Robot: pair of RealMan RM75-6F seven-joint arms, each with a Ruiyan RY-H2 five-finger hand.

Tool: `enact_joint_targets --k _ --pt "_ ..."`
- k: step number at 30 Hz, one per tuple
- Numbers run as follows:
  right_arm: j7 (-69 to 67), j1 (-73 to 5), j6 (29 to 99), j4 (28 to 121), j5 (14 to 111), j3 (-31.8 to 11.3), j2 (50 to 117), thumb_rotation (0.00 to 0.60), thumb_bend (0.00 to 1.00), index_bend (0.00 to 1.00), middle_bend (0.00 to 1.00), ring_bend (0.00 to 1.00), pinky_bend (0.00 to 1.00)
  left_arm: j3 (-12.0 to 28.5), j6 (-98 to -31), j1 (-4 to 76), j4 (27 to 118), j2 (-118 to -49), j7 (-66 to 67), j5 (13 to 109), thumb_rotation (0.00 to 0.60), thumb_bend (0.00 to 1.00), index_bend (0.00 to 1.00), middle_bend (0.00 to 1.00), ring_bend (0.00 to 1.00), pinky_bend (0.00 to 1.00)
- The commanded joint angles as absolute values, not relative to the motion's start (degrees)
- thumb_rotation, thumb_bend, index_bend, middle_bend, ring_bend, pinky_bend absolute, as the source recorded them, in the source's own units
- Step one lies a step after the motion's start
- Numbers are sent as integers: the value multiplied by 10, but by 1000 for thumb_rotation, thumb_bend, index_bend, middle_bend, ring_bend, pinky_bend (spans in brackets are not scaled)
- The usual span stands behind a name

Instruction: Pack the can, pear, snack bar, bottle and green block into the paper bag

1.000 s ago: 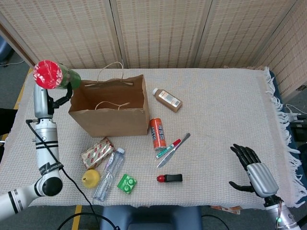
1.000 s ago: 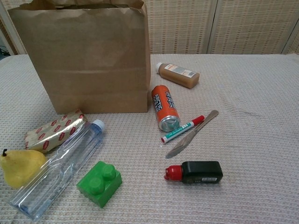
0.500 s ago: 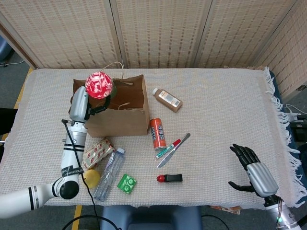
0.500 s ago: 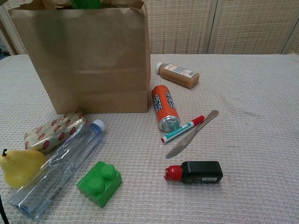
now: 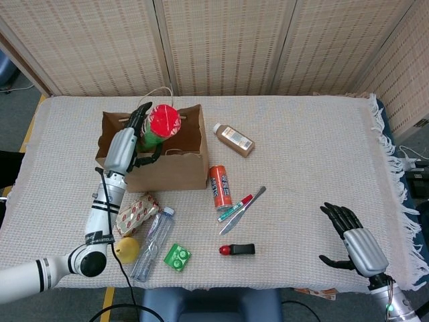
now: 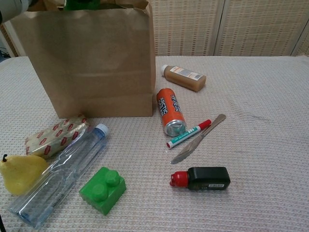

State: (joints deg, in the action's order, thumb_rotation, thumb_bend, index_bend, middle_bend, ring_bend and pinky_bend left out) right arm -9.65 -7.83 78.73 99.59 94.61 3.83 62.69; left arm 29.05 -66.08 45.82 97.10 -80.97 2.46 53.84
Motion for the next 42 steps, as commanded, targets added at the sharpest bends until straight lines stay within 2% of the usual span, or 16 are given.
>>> enact_joint_targets --k 1,8,15,19,22,23,25,27,29,33,37,42 --pt "-95 -78 787 996 946 39 628 600 45 0 0 0 0 288 -664 449 978 -798 13 546 600 418 0 0 5 116" --pt "-88 -77 785 997 944 40 629 600 45 0 0 0 0 289 -642 443 992 -778 12 500 600 387 0 0 0 112" --pt "-84 -77 784 998 941 39 630 600 45 0 0 0 0 316 -593 450 1033 -743 -1 396 600 385 0 0 0 96" --pt "-86 -77 784 999 939 39 629 600 45 0 0 0 0 311 -606 455 1034 -742 7 414 600 387 0 0 0 96" --pt "-88 -77 784 998 939 39 628 600 46 0 0 0 0 302 -645 445 1022 -755 -7 480 600 415 33 11 29 138" --pt "-89 -77 784 998 939 39 627 600 46 0 0 0 0 300 -671 438 1013 -764 -20 512 600 436 59 30 53 167" --pt "-90 -77 785 998 940 39 627 600 45 0 0 0 0 298 -711 428 999 -777 -39 557 600 509 173 131 157 278" --pt "-91 -77 785 998 941 39 628 600 46 0 0 0 0 299 -750 415 984 -785 -60 593 600 572 319 289 282 404" --pt "-91 -77 785 998 942 40 628 600 46 0 0 0 0 302 -776 403 973 -786 -74 610 600 598 413 401 367 477" --pt "-90 -77 784 999 941 40 628 600 46 0 0 0 0 294 -778 374 960 -765 -89 606 600 641 566 557 529 587" --pt "-89 -76 782 1000 939 41 627 600 46 0 0 0 0 258 -764 339 937 -735 -95 619 600 642 603 623 569 607" --pt "-88 -76 781 1001 937 40 627 600 45 0 0 0 0 161 -744 290 889 -690 -98 712 600 641 612 631 578 622"
